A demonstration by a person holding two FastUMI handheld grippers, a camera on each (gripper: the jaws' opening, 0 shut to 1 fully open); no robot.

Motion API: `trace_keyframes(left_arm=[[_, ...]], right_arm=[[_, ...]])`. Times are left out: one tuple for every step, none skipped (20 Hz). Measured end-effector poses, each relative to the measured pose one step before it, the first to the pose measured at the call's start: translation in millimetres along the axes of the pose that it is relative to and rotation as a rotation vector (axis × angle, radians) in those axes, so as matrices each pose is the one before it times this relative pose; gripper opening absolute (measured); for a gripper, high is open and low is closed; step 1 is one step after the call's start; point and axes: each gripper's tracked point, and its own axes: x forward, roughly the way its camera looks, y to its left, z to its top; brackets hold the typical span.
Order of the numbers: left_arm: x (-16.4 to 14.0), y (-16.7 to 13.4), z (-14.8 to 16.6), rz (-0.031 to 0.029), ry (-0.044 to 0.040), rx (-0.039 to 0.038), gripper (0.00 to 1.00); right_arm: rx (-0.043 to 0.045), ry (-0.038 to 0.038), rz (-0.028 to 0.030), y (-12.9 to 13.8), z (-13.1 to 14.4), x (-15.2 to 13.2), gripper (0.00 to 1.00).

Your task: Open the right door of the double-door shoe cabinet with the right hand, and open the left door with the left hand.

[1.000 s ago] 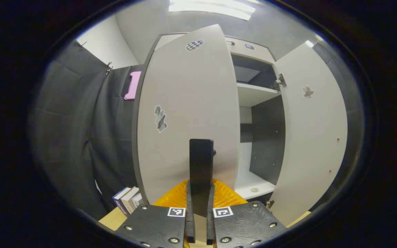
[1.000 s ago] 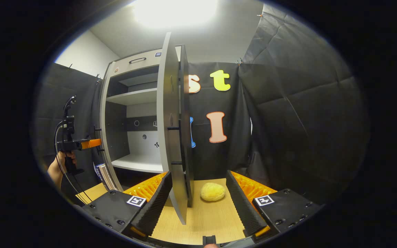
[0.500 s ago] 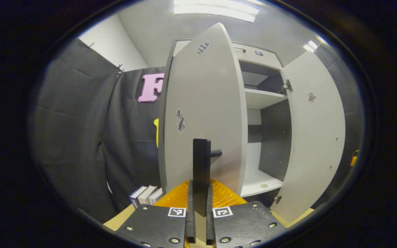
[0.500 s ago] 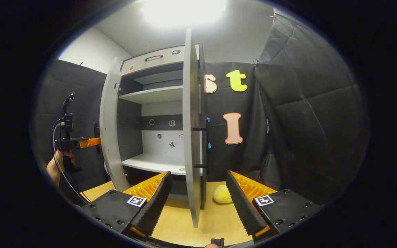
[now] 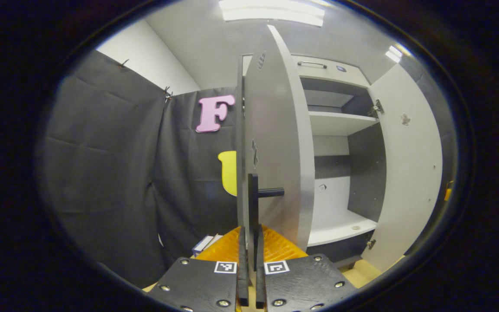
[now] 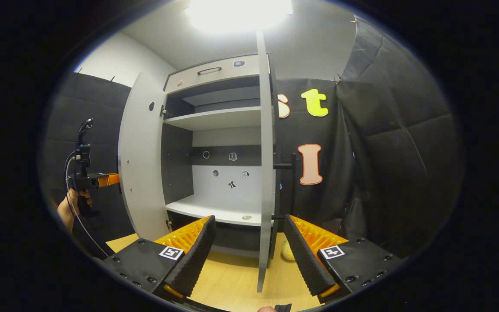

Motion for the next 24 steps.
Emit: trace_keyframes(left_arm=[[0.06,2.69,-0.52,0.01071,0.00114,0.00214,0.09],[0.76,3.16,-0.25,0.01424,0.00221,-0.00031,0.1],[2.27,9.13,-0.24,0.03519,-0.00352,0.01643,0.08],[0.03,6.78,0.09,0.00732,-0.00571,0.011,0.06],[-2.32,-0.76,0.67,-0.00512,0.00127,-0.02013,0.04],[0.57,-6.71,-1.85,-0.01572,0.00595,-0.02038,0.02],[-0.2,-2.18,1.31,-0.00348,-0.00801,0.00235,0.02],[0.81,4.94,0.89,-0.00215,-0.00804,0.0167,0.02],[1.51,3.04,-0.47,-0.00105,0.00138,0.00482,0.02],[-1.69,-0.27,-0.25,0.00166,0.00113,-0.00451,0.02],[-1.56,-1.32,-0.36,0.00489,0.00262,-0.00028,0.02],[-2.07,1.68,0.62,0.01279,-0.00266,0.00673,0.02],[-0.65,6.99,1.01,0.02404,-0.0061,0.01329,0.02],[0.81,6.71,0.65,0.03115,-0.01046,0.02189,0.0],[0.49,7.87,1.53,0.02543,-0.01067,0.02385,0.02],[-0.83,0.77,-0.09,-0.00351,-0.00272,0.00056,0.02],[-2.88,-6.11,0.26,-0.02176,0.00267,-0.02866,0.02],[-4.39,-9.85,-0.99,-0.01643,0.00422,-0.02605,0.02],[-2.75,-3.05,-1.2,-0.00277,0.00513,-0.0057,0.02],[-2.66,-0.48,-1.37,-0.00456,0.00316,0.00168,0.06],[-1.16,-2.64,0.39,-0.0071,0.00095,0.00073,0.02],[-1.62,-1.76,1.0,-0.01269,-0.00381,0.00058,0.02],[-1.82,-2.59,1.99,-0.01283,-0.00622,0.00266,0.02],[-1.72,-2.42,0.39,-0.01435,-0.00352,0.00624,0.02]], right_arm=[[-0.00527,-0.00043,0.00547,2.56,1.02,2.28,0.98],[-0.00511,0.00014,0.00527,2.57,-0.44,2.45,0.98],[-0.00388,-0.00076,0.00585,3.12,0.68,2.05,0.98],[-0.00116,-0.00288,0.00566,3.43,0.37,3.59,0.94],[0.00109,-0.00293,0.00807,3.94,1.13,1.57,0.98],[0.0006,-0.00123,0.00818,4.09,0.96,2.12,0.98],[-0.00075,-0.00286,0.00497,3.02,0.89,2.19,0.98],[-0.00387,-0.00503,0.00167,3.4,-0.21,1.76,0.94],[0.00082,-0.00283,0.00382,3.28,0.7,1.21,0.94],[0.00078,-0.00254,0.00615,3.5,0.08,1.03,0.98],[-0.00186,-0.00225,0.00299,2.4,0.32,-0.69,0.98],[-0.00486,-0.00307,-0.00141,-0.43,0.42,-1.5,0.99],[-0.00533,-0.00369,-0.00144,-0.64,1.18,-2.06,0.96],[-0.00536,-0.00375,-0.00364,-1.04,0.57,-0.49,0.97],[-0.0036,-0.00273,-0.00498,-1.81,1.03,-1.77,0.97],[-0.00169,-0.00856,-0.00576,-1.9,1.79,-1.12,0.97],[-0.00038,-0.01501,-0.00597,-1.59,3.66,-2.02,1.0],[0.0007,-0.01362,-0.0064,-1.74,2.63,-1.88,0.97],[0.0025,-0.01202,-0.00706,-1.14,1.86,-2.98,1.0],[0.00145,-0.00809,-0.00572,0.14,-0.2,-1.74,0.99],[-0.00104,-0.00417,-0.00506,-0.34,-0.05,-1.62,0.99],[-0.00426,-0.00048,-0.00554,-1.49,-1.69,-2.4,0.99],[-0.00516,0.00246,-0.00631,-1.64,-1.65,-2.66,0.99],[-0.00508,0.00328,-0.00491,-1.71,-1.5,-2.06,1.0]])
